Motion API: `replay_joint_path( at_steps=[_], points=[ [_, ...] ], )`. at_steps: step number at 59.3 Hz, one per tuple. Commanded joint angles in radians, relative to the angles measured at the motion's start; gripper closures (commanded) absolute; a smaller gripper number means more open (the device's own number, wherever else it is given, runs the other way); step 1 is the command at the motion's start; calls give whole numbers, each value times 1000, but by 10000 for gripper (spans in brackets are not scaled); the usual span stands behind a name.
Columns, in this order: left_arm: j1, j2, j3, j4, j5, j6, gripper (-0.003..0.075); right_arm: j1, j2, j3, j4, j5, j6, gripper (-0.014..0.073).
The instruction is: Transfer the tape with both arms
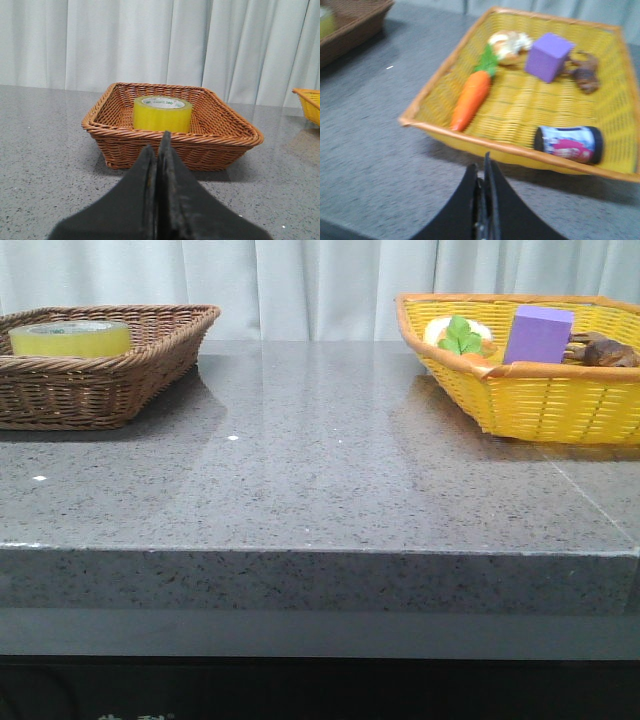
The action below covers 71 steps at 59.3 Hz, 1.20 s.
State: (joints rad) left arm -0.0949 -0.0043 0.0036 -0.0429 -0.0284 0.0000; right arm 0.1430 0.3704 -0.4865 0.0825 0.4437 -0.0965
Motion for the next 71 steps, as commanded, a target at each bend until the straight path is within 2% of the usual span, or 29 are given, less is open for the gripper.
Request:
replay_joint_path(
  at_steps=[1, 19, 36, 45, 71],
  points=[
    [-8, -18, 8, -7, -78, -10, 741, -53, -54, 58, 6, -172, -9, 661],
    [-8, -18, 8, -7, -78, -10, 741, -190, -252, 353, 69, -370, -7, 661],
    [-8, -18, 8, -7, -78, -10, 741, -170, -408, 505, 75, -444, -7, 661],
    [-8, -17, 8, -7, -76, -10, 741, -138, -405, 507, 73, -451, -7, 661],
    [-8, -17, 8, -7, -76, -10, 741, -143, -403, 507, 73, -450, -7, 661]
  ],
)
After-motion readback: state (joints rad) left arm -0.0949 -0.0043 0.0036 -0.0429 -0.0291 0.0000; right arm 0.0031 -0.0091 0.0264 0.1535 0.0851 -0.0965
